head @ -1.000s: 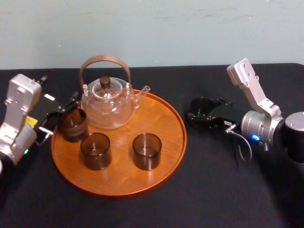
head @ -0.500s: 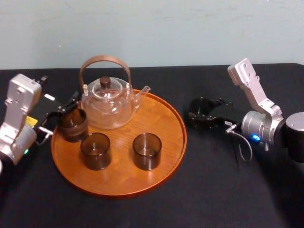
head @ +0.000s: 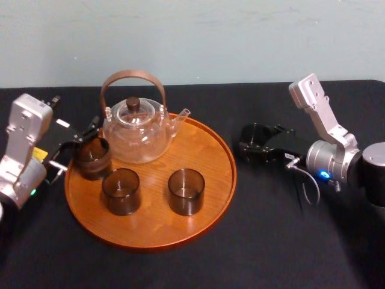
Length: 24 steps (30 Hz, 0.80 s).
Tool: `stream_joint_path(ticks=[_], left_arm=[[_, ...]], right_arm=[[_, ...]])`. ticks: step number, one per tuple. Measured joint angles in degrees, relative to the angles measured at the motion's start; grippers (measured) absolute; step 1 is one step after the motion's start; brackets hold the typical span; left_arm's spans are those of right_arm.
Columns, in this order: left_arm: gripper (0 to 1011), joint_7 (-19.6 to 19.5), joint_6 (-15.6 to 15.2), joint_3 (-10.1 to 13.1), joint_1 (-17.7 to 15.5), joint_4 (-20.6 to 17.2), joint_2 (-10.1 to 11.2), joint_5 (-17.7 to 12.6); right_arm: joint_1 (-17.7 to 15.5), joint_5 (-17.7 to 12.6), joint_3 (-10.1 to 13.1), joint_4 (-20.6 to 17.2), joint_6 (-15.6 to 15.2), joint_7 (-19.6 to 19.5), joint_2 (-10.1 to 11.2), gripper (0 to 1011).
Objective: Pick up the glass from the table and place it on the tray.
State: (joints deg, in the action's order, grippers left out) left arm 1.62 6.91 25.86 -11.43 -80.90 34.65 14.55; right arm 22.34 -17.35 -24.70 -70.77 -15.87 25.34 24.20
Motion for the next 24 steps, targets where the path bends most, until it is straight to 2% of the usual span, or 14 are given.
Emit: stream_joint_path(ticks=[7,14,24], left_arm=[[1001,0.00,0.00,0.00,0.00,0.00,0.00,0.00],[1001,0.00,0.00,0.00,0.00,0.00,0.00,0.00],[1001,0.00,0.00,0.00,0.00,0.00,0.00,0.00]], right_arm=[[-0.35,-0.28,0.26,-0.53,0.20,0.42,0.28,902],[-2.10,-1.95,1.24,-4.14,1.31,3.18,2.84,902],[-1.96,-3.10,1.39,-7.28,2.71,4.90,4.93,902]])
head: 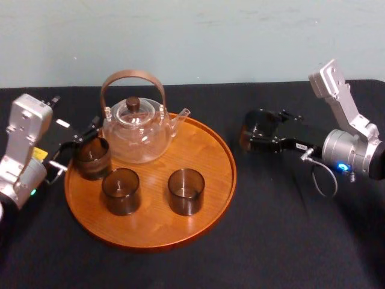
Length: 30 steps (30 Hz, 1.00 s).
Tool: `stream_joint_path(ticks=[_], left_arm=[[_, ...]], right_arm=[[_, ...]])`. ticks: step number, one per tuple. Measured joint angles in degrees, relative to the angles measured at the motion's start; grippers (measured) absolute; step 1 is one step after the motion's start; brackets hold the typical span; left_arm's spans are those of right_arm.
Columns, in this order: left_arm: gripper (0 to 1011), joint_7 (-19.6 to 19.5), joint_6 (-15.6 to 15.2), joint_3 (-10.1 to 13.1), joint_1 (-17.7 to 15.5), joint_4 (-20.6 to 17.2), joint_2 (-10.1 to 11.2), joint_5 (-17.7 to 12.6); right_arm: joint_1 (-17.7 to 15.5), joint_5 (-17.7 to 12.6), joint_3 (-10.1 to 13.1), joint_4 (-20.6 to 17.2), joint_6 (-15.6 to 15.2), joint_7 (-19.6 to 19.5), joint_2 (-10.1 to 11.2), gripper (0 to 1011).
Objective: Pick up the glass from the table and place it on the tray.
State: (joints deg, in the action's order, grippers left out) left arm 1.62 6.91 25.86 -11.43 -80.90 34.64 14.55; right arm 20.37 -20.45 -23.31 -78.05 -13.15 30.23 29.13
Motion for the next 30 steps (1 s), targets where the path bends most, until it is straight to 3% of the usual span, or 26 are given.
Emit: stream_joint_path(ticks=[17,30], left_arm=[[1001,0.00,0.00,0.00,0.00,0.00,0.00,0.00],[1001,0.00,0.00,0.00,0.00,0.00,0.00,0.00]], right_arm=[[4.35,-0.02,-4.13,0.41,3.68,4.15,-0.20,902],[7.78,0.70,-8.42,5.25,6.21,6.04,-3.95,902]])
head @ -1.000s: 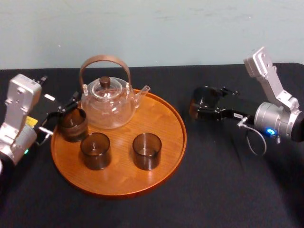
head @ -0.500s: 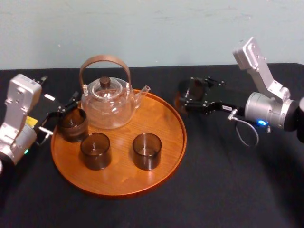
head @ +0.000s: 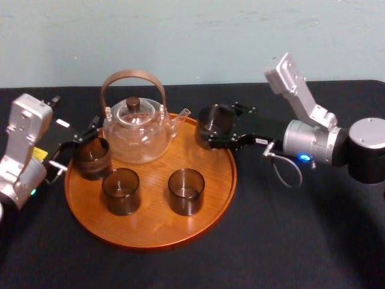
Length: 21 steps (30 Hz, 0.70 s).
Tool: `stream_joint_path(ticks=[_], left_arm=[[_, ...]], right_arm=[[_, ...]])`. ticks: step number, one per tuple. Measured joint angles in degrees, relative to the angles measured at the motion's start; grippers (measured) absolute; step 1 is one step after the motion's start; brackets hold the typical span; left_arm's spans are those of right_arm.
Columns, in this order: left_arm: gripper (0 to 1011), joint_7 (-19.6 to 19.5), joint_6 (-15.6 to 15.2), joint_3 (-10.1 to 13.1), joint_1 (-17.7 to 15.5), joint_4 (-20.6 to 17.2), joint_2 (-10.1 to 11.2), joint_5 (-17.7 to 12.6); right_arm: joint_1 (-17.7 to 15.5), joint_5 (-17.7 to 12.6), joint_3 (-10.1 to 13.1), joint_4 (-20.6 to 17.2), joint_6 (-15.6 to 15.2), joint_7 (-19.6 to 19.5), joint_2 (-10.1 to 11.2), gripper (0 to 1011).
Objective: Pick up the glass from the table and place it on the tray.
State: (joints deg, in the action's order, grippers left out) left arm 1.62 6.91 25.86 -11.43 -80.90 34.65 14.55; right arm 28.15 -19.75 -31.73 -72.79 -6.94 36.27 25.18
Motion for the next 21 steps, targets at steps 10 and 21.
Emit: stream_joint_path(ticks=[10,21], left_arm=[[1001,0.00,0.00,0.00,0.00,0.00,0.00,0.00],[1001,0.00,0.00,0.00,0.00,0.00,0.00,0.00]], right_arm=[[1.33,0.43,-2.01,4.44,1.76,1.02,-2.20,902],[2.14,1.30,-3.17,9.19,2.89,1.23,-4.06,902]])
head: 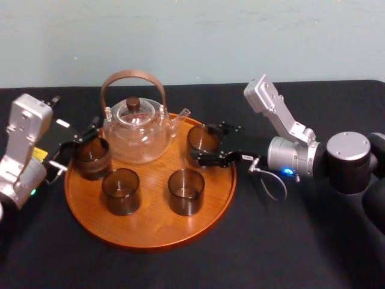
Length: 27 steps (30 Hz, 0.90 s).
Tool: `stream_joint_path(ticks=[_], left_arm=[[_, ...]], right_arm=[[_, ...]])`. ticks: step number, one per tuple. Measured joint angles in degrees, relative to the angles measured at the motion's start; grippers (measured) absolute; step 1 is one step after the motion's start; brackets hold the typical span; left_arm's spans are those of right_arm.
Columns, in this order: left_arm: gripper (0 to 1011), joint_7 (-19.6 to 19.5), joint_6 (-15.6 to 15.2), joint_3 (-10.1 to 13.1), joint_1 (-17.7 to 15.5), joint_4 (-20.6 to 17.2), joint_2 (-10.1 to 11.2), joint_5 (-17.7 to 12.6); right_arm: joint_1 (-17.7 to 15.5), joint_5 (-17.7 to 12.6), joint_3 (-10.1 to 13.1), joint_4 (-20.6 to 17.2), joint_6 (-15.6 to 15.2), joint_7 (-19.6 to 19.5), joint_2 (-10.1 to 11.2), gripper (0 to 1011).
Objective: Pick up the glass from the table and place it on the tray.
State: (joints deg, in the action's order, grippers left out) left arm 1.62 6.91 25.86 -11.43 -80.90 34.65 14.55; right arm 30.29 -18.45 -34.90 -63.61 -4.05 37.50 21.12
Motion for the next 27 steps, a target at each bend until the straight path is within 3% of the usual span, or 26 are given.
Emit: stream_joint_path(ticks=[11,27], left_arm=[[1002,0.00,0.00,0.00,0.00,0.00,0.00,0.00],[1001,0.00,0.00,0.00,0.00,0.00,0.00,0.00]], right_arm=[[0.27,1.14,-0.24,2.78,0.48,-0.24,-1.08,902],[0.11,2.48,-0.17,3.02,0.48,-1.12,-1.36,902]])
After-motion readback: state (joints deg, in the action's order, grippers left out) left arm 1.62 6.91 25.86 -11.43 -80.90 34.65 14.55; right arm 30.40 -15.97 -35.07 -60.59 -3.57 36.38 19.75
